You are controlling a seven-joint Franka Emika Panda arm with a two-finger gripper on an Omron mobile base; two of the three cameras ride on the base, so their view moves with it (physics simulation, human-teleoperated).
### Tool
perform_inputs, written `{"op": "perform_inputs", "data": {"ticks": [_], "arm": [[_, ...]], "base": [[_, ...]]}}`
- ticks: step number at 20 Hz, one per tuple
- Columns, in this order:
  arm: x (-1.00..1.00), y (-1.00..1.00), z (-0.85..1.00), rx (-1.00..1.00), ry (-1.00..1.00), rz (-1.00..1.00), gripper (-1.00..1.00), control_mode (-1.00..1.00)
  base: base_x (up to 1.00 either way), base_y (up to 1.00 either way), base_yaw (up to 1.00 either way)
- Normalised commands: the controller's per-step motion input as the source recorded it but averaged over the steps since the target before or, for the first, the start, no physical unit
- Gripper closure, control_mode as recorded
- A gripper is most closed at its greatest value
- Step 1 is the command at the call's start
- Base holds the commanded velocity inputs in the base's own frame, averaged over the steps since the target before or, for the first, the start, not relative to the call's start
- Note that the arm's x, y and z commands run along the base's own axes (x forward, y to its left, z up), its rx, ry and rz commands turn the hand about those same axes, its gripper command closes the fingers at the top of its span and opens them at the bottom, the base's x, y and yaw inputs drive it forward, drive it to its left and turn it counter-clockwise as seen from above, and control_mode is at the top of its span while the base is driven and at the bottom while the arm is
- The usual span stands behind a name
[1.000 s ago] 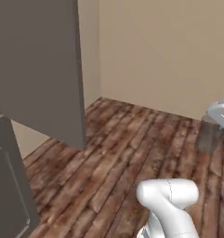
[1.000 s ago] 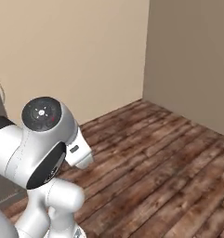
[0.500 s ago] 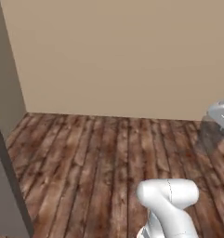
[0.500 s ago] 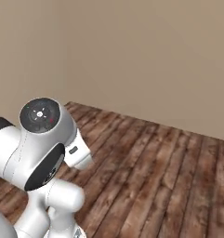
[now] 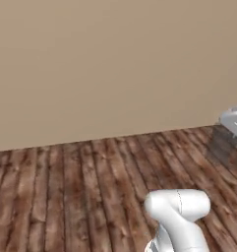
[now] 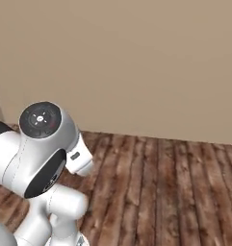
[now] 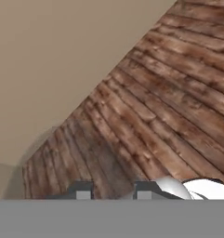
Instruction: There is a bowl on the dining counter. Grab a lemon wedge from the fridge and place it in the bowl. Then get the liquor bottle and glass cup from the cabinet and place them next to the bowl.
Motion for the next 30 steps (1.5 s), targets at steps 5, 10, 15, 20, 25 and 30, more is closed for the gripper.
{"op": "perform_inputs", "data": {"ticks": [5,10,15,20,25,30], "arm": [[0.00,0.00,0.00,0.00,0.00,0.00,1.00,1.00],[0.00,0.00,0.00,0.00,0.00,0.00,1.00,1.00],[0.00,0.00,0.00,0.00,0.00,0.00,1.00,1.00],[0.00,0.00,0.00,0.00,0.00,0.00,1.00,1.00],[0.00,0.00,0.00,0.00,0.00,0.00,1.00,1.00],[0.00,0.00,0.00,0.00,0.00,0.00,1.00,1.00]], "base": [[0.64,-0.09,-0.71],[0.52,-0.07,-0.76],[0.65,0.00,-0.74],[0.90,0.28,-0.60],[0.98,0.42,-0.53],[1.00,0.45,-0.51]]}}
